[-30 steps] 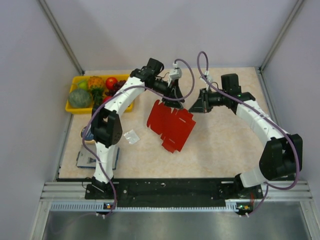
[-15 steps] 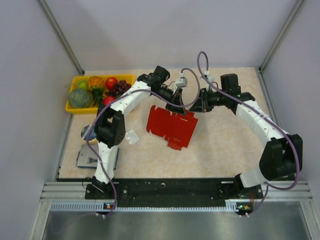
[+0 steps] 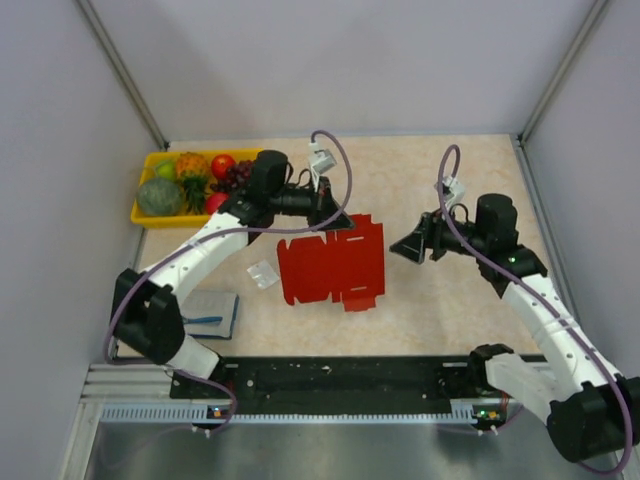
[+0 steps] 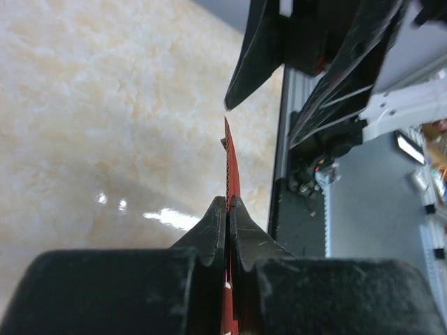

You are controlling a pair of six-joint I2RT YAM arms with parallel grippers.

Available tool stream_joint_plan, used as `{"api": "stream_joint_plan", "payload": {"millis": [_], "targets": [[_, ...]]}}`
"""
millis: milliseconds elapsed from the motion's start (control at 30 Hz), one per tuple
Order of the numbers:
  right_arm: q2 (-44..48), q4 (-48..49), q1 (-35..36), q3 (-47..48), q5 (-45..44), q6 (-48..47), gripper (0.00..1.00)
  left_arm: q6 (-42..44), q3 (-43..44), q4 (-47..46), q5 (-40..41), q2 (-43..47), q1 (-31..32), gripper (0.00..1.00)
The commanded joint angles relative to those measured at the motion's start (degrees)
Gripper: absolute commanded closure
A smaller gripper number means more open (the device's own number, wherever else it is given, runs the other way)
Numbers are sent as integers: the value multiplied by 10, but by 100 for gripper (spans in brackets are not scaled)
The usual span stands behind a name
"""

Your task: Fold the paper box

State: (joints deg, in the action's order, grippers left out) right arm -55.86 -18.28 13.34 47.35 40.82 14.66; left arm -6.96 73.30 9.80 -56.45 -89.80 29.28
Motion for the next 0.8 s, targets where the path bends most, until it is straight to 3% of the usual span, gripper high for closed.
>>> {"api": "stream_joint_plan", "payload": {"millis": [0,67,167,300,367,400,500,567,600,633,667,700,767], "targets": [[34,97,3,-47,84,26,32,-281,-121,-260,20,97,-4,100],[41,162,17,-60,127,69,33,-342,-161,-310,31,140,-4,100],[45,165,79,-52,107,54,36,-409,-218,-398,36,183,-4,100],[57,234,99,-66,121,84,60,-429,-256,-447,64,228,-4,100],[63,264,99,-80,126,114,67,-436,-264,-468,78,252,-4,100],[65,289,99,-82,129,123,79,-437,-276,-478,83,259,-4,100],[65,349,99,-93,145,164,100,-434,-300,-490,109,288,-4,100],[62,378,99,-97,161,188,100,-453,-308,-525,95,293,-5,97],[59,381,99,-94,174,185,100,-461,-304,-529,54,292,-10,82],[60,364,99,-89,203,154,100,-468,-298,-527,32,291,-32,51],[58,347,99,-75,214,135,100,-489,-288,-503,4,297,-51,32],[52,317,99,-68,243,102,100,-506,-284,-490,-2,301,-101,21],[37,296,99,-41,287,82,100,-555,-247,-439,-27,285,-146,17]]}}
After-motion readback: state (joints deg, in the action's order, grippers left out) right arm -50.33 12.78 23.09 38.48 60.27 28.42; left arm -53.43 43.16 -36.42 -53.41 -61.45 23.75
